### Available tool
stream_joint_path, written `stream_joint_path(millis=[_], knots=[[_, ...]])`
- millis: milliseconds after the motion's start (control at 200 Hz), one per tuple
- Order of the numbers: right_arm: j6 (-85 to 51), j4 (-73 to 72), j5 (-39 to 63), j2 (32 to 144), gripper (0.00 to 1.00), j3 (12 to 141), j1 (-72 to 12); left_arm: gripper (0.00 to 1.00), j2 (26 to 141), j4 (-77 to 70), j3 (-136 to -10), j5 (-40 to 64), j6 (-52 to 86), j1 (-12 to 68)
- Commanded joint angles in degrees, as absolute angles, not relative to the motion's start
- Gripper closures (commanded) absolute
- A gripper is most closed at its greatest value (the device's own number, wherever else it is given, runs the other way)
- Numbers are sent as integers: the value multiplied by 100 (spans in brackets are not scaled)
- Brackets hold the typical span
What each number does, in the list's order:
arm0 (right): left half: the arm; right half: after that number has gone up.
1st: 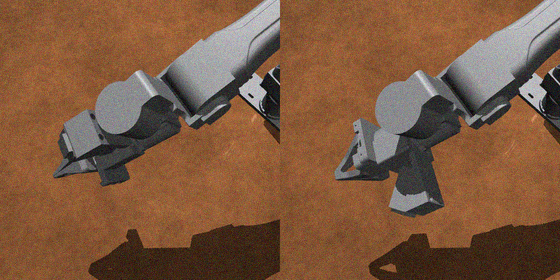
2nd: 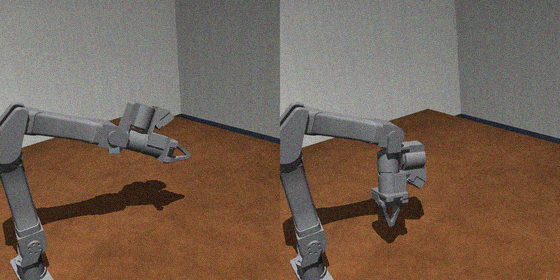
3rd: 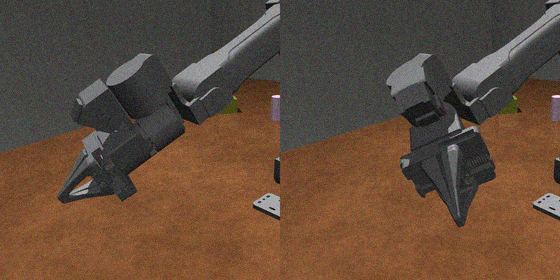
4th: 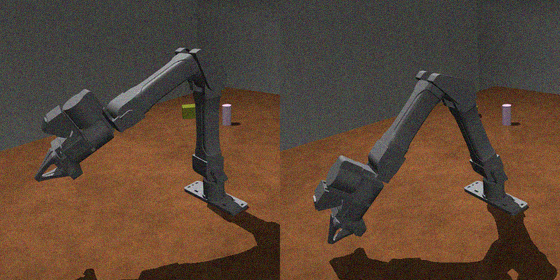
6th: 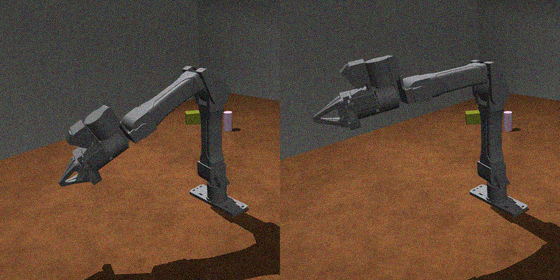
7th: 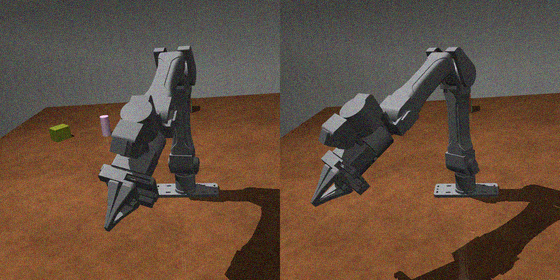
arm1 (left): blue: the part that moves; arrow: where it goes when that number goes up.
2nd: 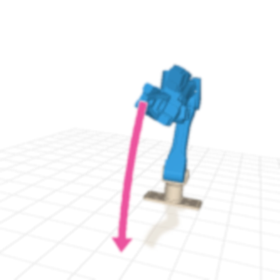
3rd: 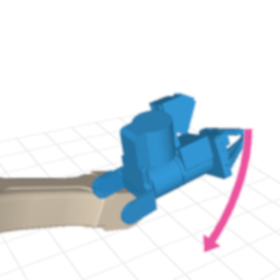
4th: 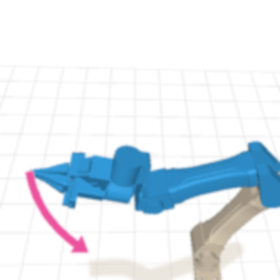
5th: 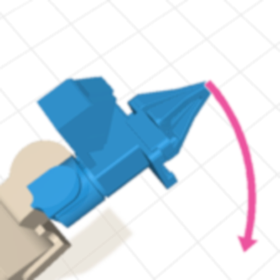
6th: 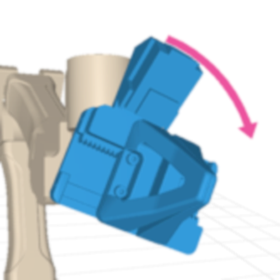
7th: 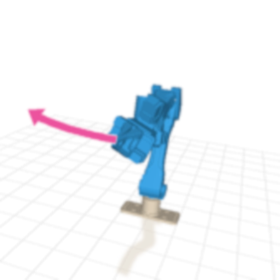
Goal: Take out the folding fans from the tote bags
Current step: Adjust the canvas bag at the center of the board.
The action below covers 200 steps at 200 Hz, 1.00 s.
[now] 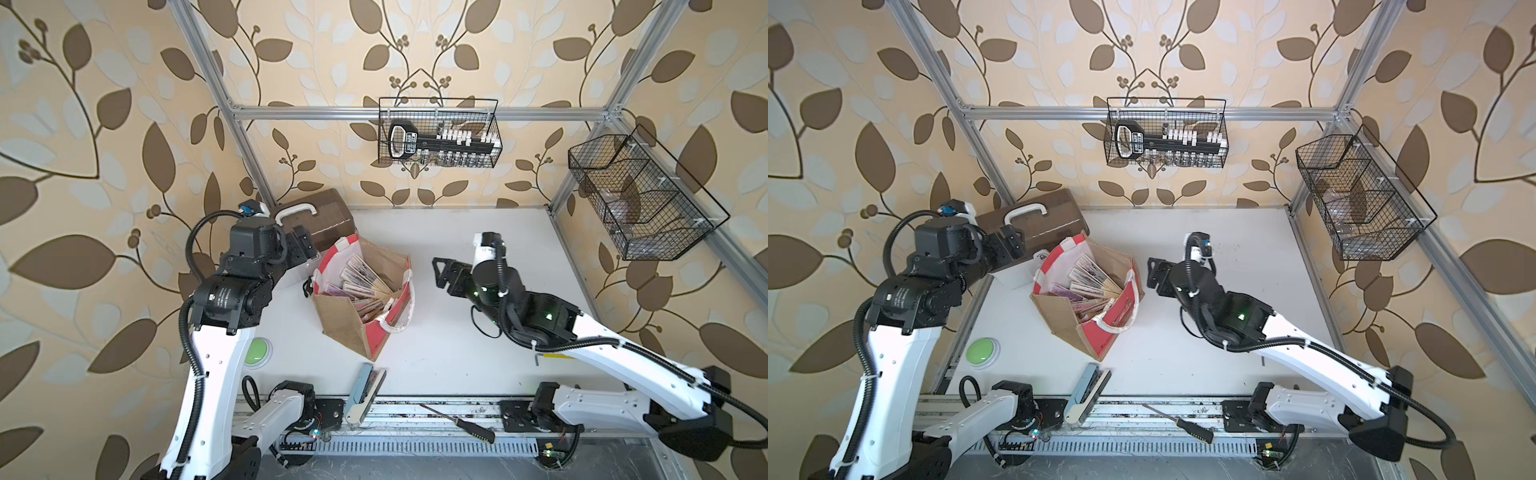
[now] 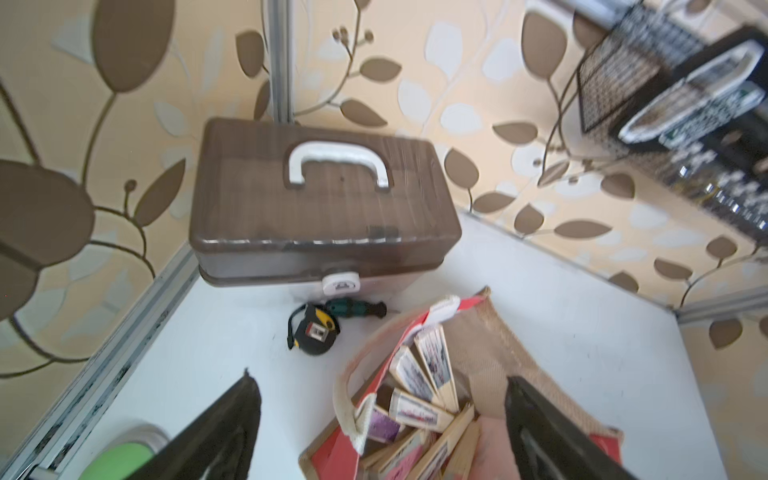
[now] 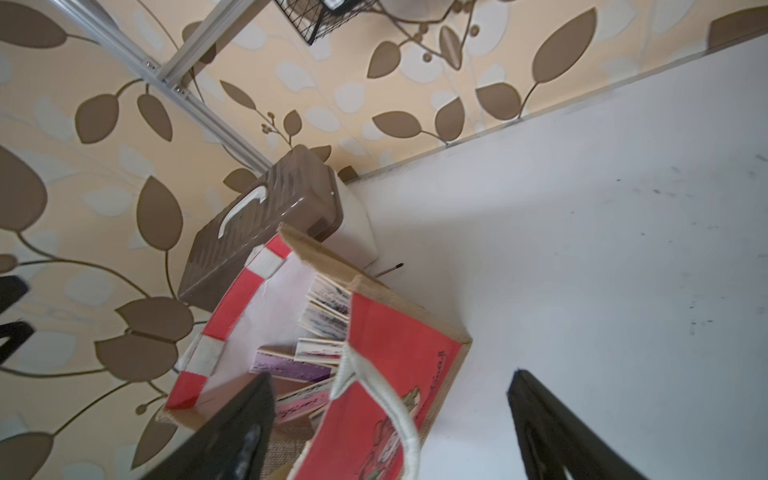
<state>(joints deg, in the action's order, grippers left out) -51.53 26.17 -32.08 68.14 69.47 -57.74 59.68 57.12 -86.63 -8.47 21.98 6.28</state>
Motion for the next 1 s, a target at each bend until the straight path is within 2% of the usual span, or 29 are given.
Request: stream_joint_path(millis=[0, 165, 500, 655, 730, 860, 995], knots=[[-5836, 3474, -3441, 7587, 15, 7687, -6082, 9, 6318, 6459, -8697, -135, 1734, 598], [-6133, 3964, -3160, 8452, 15, 8445, -6298, 10, 6521, 6443, -8573, 113, 1596, 598], [-6460, 3869, -2824, 9034, 26, 8439, -6418, 11, 6883, 6311, -8534, 102, 1460, 598], [-6460, 3758, -2597, 9208, 42, 8460, -6390, 15, 7233, 6269, -8649, 405, 1390, 600], [-6483, 3695, -2541, 9237, 56, 8421, -6379, 15, 7348, 6190, -8632, 381, 1362, 604], [-6488, 3576, -2442, 9204, 74, 8302, -6355, 17, 7654, 6248, -8675, -38, 1284, 606], [-6457, 3511, -2432, 9110, 83, 8163, -6320, 21, 8001, 6223, -8813, -31, 1242, 606]])
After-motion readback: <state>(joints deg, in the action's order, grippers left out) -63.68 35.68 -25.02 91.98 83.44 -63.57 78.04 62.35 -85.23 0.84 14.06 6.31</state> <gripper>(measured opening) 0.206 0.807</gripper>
